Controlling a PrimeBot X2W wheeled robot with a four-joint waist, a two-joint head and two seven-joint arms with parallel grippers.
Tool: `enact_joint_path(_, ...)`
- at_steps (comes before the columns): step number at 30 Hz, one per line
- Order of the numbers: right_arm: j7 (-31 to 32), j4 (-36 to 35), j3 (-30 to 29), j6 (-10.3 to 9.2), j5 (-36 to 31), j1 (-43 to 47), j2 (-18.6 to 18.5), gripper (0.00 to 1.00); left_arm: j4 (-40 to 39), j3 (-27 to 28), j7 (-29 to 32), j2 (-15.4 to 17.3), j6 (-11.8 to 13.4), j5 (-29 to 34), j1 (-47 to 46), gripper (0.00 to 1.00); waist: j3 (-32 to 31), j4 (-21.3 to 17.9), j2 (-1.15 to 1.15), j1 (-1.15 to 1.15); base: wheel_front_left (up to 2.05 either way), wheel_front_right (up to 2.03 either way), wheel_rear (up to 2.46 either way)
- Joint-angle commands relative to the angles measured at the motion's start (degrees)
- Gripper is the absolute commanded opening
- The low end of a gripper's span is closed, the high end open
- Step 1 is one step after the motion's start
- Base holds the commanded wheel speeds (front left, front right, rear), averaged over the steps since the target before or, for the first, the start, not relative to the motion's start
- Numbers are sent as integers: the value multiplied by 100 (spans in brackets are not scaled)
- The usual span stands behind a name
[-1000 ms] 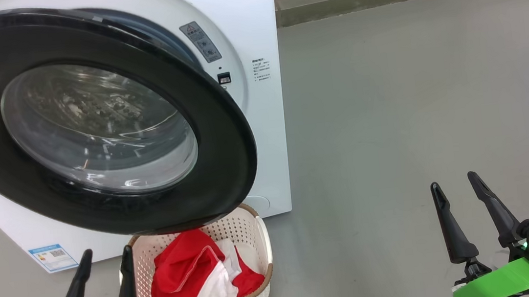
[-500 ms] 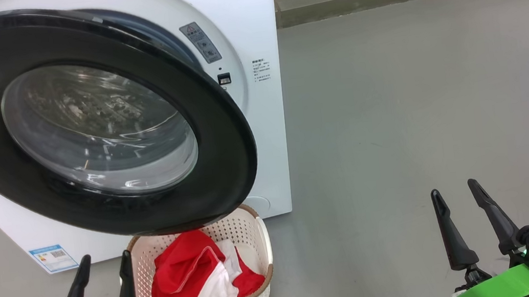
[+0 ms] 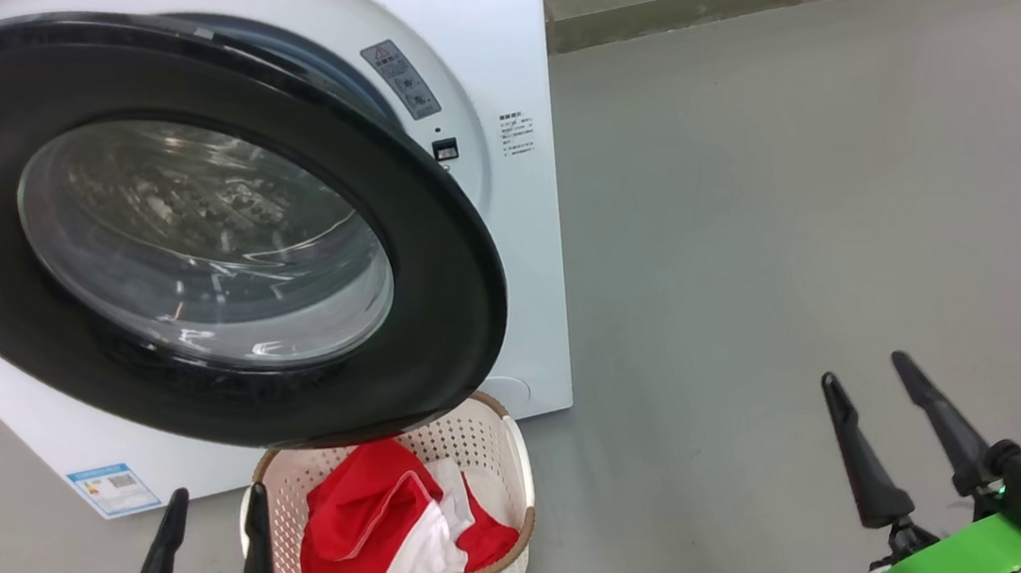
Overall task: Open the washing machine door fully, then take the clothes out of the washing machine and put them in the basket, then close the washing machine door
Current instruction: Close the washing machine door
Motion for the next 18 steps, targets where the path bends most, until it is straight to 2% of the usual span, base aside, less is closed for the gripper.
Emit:
enact_joint_path(1,-37,-76,190,36,-11,-119,-87,63,-167,147,-69,111,-31,82,-204,100,21,27,0,0,0,0,0)
enact_joint_path(3,-37,14,245,36,-5,-163,-111,12,-175,120,-69,142,-31,62,-242,100,52,65,0,0,0,0,0)
enact_joint_path(4,-37,64,278,36,1,-197,-119,0,-179,105,-69,157,-31,46,-263,100,70,86,0,0,0,0,0)
enact_joint_path(10,-37,669,595,36,154,-654,-128,0,-288,-4,-69,193,-31,-3,-364,100,262,221,0,0,0,0,0)
enact_joint_path(18,-37,1667,1362,36,572,-1722,-227,0,-417,-129,-69,145,-32,0,-472,100,564,517,0,0,0,0,0)
